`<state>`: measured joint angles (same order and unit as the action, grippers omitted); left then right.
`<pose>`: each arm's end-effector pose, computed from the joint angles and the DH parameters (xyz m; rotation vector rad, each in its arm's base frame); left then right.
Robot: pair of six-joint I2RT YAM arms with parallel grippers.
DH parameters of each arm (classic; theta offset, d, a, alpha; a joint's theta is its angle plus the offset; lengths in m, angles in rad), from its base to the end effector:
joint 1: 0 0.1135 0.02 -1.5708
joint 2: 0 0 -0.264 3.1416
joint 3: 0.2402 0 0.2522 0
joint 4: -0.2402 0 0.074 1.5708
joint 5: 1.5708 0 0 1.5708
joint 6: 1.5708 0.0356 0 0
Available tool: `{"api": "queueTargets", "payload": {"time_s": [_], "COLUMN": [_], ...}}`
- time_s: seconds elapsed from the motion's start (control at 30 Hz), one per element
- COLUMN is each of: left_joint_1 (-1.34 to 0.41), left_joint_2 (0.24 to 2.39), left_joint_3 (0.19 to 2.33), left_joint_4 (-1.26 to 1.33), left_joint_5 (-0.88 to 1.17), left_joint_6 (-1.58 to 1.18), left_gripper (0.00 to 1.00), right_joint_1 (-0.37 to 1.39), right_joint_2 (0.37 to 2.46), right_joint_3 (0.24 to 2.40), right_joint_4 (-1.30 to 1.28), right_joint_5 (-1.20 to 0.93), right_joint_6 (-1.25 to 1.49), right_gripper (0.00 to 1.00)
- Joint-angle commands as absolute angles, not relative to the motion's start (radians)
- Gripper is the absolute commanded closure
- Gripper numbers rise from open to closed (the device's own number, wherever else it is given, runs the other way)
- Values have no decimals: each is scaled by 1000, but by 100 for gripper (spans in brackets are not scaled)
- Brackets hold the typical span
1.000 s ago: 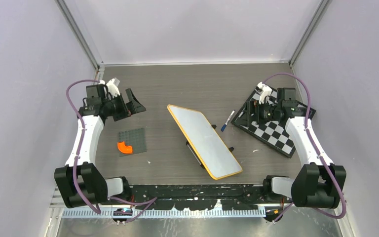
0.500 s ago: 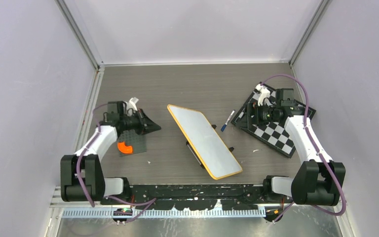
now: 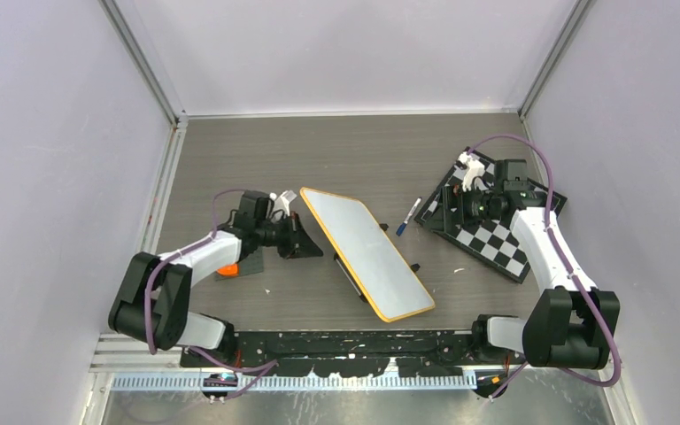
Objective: Write a sentence on the whiteboard
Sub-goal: Move the whiteboard to the center of the board.
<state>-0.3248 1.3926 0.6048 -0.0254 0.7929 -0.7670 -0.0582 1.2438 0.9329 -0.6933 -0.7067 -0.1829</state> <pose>0.2350 -0.1059 0.1701 -0.1433 2.5565 -1.4256 0.2420 0.0091 0.2604 -0.4052 2.3702 0.7917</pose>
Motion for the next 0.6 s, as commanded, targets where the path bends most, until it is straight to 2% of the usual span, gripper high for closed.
{"api": "queueTargets", "payload": {"time_s": [0.0,0.27,0.47,0.57], "left_joint_1": [-315,-328,-371,-484], "left_joint_2": [1313,991,643,449], "left_joint_3": [703,849,636,526], "left_joint_4": [-158,-676,-825,-883], "left_joint_5": [788,780,863,878], "left_joint_6": [-404,508,1217,1516], "left_gripper": [100,100,100,100], "right_joint_1": [-52,-56,-55,-55], "right_joint_2": [1212,1189,1180,1172], "right_joint_3": [926,922,922,916], "right_joint_4": [-697,-696,-696,-697], "right_joint_5": [-693,-669,-671,-673], "right_joint_6": [-201,-204,-205,-210], "right_gripper": [11,11,11,11]}}
